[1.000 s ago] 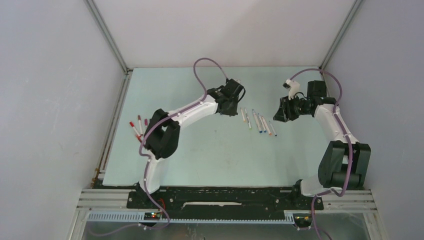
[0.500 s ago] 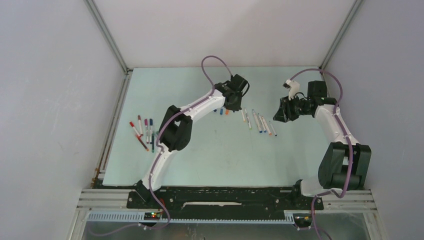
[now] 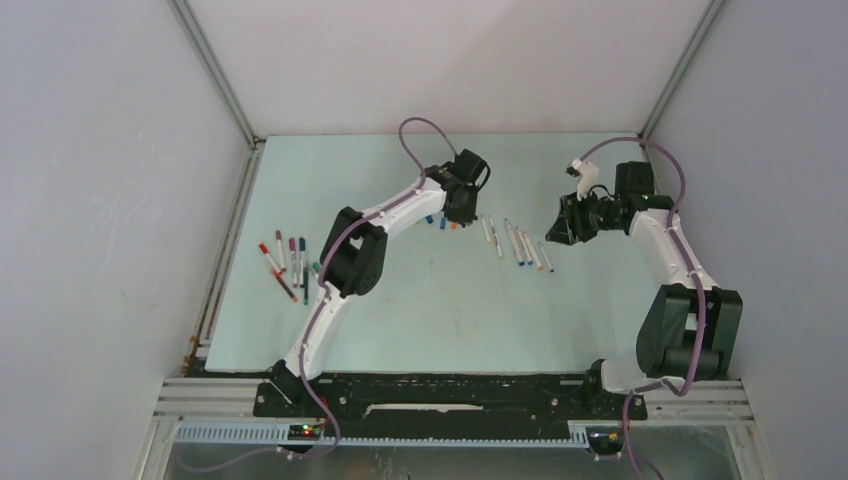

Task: Open the pen caps
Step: Place the pen cap at the center of the board, then pick up the pen from the center of the board, then open the pen cap from the pen.

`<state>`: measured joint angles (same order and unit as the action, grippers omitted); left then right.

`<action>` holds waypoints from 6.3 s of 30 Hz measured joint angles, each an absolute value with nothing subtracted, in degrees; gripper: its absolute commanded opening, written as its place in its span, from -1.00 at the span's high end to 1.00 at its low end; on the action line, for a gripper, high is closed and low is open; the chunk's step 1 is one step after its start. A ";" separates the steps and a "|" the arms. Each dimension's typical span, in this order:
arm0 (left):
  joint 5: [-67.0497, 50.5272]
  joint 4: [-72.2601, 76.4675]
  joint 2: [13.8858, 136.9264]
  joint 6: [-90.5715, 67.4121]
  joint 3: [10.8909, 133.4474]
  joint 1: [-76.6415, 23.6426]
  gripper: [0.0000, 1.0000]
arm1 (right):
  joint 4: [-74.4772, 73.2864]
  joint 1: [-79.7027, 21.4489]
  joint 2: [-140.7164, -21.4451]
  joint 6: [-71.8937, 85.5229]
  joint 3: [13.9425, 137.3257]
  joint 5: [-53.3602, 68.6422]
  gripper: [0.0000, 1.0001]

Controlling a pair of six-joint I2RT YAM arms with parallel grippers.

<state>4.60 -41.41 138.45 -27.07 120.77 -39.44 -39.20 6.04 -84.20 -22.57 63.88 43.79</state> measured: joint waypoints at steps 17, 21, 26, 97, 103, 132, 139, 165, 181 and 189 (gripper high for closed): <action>2.13 -41.06 140.05 -28.47 121.73 -38.30 0.47 | -39.38 6.15 -84.20 -22.96 63.86 44.45 0.13; 2.15 -41.12 140.29 -28.47 122.43 -38.15 0.43 | -39.38 6.15 -84.20 -22.96 63.86 44.53 0.13; 2.13 -41.32 140.29 -28.47 123.31 -38.04 0.42 | -39.40 6.24 -84.20 -22.98 63.83 44.84 0.13; 14.85 -24.73 78.28 -42.41 40.05 -13.10 0.11 | -43.38 6.61 -81.84 -27.90 63.46 50.85 0.13; 14.83 -26.09 82.06 -42.00 42.37 -13.08 0.20 | -43.40 6.61 -81.84 -27.92 63.46 50.85 0.13; 5.82 -28.10 92.09 -34.52 51.11 -20.71 0.55 | -43.48 7.16 -81.56 -27.94 63.46 51.11 0.12; 5.89 -31.44 95.39 -33.15 54.83 -20.73 0.47 | -43.66 7.40 -81.06 -28.12 63.46 51.55 0.12; 7.38 -23.00 79.11 -32.82 46.37 -24.77 1.00 | -43.38 1.87 -77.36 -27.97 60.45 56.07 0.11; -0.19 12.73 66.06 -45.32 32.86 -39.92 1.00 | -8.38 -17.02 -79.18 2.72 44.34 71.85 -0.21; 1.96 22.92 72.99 -49.04 35.29 -49.36 1.00 | 8.99 -17.58 -80.36 18.57 41.01 72.03 -0.27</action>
